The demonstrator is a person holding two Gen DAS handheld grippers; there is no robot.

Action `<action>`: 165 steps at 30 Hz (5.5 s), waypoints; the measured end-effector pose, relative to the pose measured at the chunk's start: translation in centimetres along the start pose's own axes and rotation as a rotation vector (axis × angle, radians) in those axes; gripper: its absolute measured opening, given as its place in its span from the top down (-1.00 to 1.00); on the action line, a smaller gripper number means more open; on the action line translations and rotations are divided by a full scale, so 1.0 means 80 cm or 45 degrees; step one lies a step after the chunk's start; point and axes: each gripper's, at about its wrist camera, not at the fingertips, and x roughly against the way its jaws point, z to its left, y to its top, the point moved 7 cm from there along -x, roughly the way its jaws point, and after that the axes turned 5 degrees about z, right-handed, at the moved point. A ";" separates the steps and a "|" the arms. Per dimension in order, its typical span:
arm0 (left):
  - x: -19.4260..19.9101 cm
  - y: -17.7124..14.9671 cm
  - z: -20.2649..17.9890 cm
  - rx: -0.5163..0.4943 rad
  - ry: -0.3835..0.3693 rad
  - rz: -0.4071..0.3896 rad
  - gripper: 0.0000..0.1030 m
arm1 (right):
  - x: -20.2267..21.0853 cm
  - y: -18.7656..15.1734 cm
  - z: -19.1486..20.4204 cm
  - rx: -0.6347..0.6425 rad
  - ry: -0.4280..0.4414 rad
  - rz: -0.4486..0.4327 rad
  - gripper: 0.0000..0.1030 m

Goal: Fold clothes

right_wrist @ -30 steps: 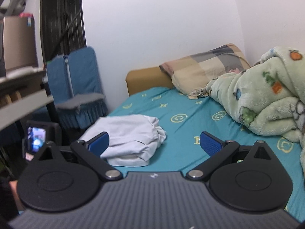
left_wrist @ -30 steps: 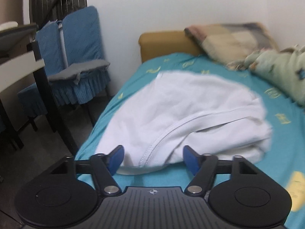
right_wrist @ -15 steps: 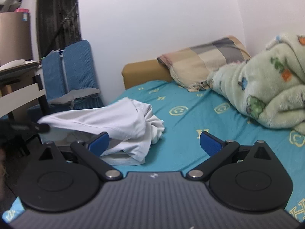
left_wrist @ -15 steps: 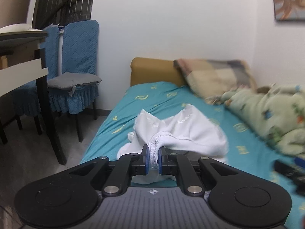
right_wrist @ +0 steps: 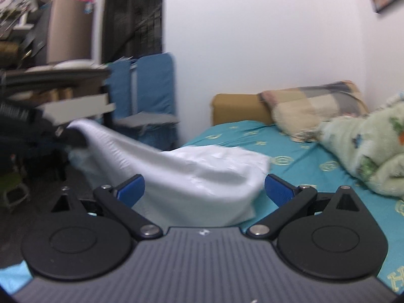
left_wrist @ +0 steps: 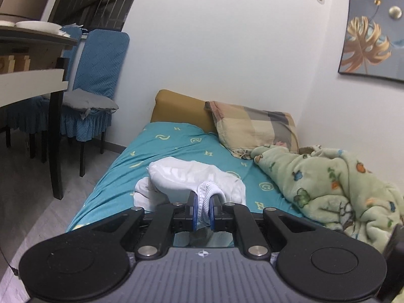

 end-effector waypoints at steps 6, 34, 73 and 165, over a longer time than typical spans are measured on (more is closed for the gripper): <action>-0.010 -0.005 0.003 -0.011 -0.001 0.000 0.81 | -0.034 -0.027 0.043 0.115 0.085 0.074 -1.00; 0.004 0.006 0.000 0.134 -0.083 -0.058 0.82 | 0.033 -0.002 -0.117 -0.322 -0.586 0.052 -1.00; 0.002 -0.042 0.023 0.041 0.492 0.045 -0.71 | 0.058 -0.009 -0.158 -0.189 -0.615 0.114 -1.00; -0.601 0.147 0.039 -0.280 0.364 0.370 -0.94 | -0.357 0.099 -0.329 -0.171 -0.241 0.431 -1.00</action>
